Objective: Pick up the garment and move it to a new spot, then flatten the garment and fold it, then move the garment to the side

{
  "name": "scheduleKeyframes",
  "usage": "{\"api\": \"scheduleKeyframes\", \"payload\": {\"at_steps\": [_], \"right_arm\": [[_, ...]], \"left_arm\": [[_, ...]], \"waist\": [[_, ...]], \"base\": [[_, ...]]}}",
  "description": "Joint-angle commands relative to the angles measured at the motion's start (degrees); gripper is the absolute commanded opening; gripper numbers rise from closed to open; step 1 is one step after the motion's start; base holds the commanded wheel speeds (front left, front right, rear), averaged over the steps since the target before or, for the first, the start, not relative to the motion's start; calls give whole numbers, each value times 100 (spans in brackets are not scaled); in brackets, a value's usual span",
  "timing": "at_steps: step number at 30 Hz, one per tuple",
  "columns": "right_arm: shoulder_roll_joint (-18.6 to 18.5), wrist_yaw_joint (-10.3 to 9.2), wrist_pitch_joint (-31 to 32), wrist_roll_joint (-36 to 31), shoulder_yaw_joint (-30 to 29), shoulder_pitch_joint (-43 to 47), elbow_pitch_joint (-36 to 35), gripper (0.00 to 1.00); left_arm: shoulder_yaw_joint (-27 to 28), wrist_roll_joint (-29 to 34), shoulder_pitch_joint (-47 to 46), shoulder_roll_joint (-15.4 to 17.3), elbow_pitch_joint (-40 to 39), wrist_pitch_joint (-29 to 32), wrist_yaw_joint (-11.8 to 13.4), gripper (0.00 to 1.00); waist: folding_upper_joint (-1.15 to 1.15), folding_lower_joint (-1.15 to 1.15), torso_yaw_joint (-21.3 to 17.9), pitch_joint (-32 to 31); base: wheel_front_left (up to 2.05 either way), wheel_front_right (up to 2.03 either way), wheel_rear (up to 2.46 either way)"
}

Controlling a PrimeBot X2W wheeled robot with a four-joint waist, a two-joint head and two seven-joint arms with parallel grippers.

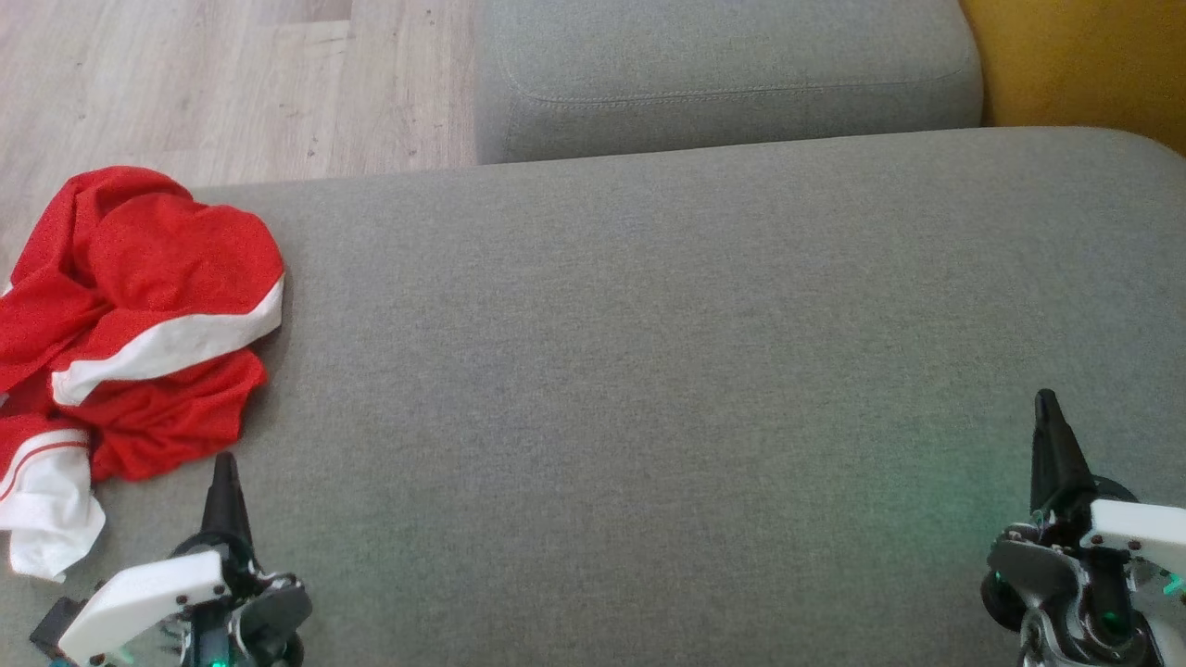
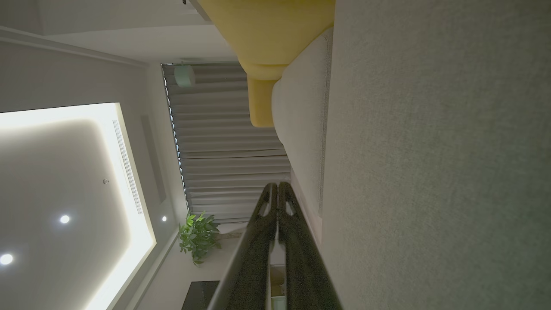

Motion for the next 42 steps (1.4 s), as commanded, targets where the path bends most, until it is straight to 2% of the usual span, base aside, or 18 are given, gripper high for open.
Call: {"api": "scheduleKeyframes", "payload": {"at_steps": [1, 6, 7, 12, 21, 42], "right_arm": [[-32, 40, 34, -16, 119, -299, -180, 0], [-32, 40, 34, -16, 119, -299, -180, 0], [0, 0, 1, 0, 2, -1, -1, 100], [34, -6, -8, -1, 29, 219, 371, 100], [25, -3, -164, -260, 228, 185, 346, 100], [18, 4, -502, -1872, 545, 204, 136, 100]], "left_arm": [[198, 49, -296, 36, -159, 40, -39, 0], [198, 49, -296, 36, -159, 40, -39, 0], [0, 1, -1, 0, -1, -1, 0, 100], [-47, 8, 200, -24, 364, -18, 5, 100], [-101, 395, 201, -20, 278, -170, 40, 100], [-417, 2023, 266, -10, -141, -505, 279, 100]], "waist": [[0, 0, 0, 0], [0, 0, 0, 0], [0, 0, 0, 0], [0, 0, 0, 1], [0, 0, -4, -37], [0, 0, 11, -99]], "base": [[0, 0, 0], [0, 0, 0], [0, 0, 0], [0, 0, 0], [0, 0, 0], [0, 0, 0]]}}
